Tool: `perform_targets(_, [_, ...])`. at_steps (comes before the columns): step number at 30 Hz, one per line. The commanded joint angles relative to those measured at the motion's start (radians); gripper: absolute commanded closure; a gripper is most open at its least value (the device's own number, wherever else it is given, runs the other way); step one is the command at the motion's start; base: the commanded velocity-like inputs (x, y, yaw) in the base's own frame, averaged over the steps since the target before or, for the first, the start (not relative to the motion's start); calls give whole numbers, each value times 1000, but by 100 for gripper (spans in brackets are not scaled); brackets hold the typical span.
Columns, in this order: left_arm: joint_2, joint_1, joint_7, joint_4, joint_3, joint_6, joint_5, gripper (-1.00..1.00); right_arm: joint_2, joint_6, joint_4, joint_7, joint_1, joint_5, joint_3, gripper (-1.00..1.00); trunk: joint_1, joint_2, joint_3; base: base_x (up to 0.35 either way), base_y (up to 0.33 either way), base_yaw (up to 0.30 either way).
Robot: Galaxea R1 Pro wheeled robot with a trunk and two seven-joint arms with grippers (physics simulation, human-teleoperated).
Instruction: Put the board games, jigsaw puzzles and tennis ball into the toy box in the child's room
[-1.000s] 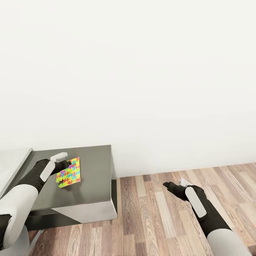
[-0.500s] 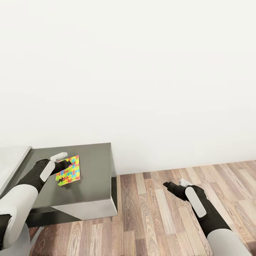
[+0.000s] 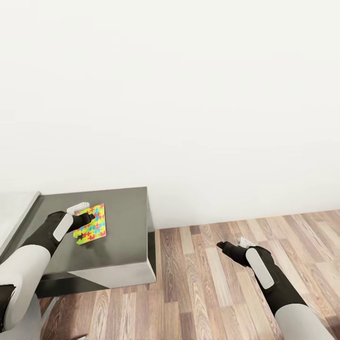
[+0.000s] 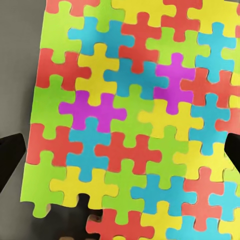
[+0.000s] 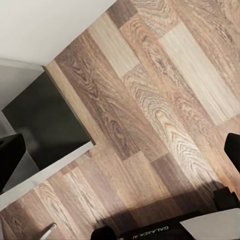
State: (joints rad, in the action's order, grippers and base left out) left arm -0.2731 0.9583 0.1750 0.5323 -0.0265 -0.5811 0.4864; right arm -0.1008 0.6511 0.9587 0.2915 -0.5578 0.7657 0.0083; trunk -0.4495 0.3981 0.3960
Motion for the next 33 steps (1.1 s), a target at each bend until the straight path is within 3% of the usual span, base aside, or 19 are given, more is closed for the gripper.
perform_targets(1, [0, 0, 8, 2, -1, -5, 11, -100, 0, 2, 2, 9, -1, 11, 1, -100, -1, 2, 3, 0, 0, 0])
perform_targets(33, [-2, 0, 9, 2, -2, 9, 11, -100, 0, -2, -4, 9, -1, 10, 1, -100, -1, 2, 5, 0, 0, 0])
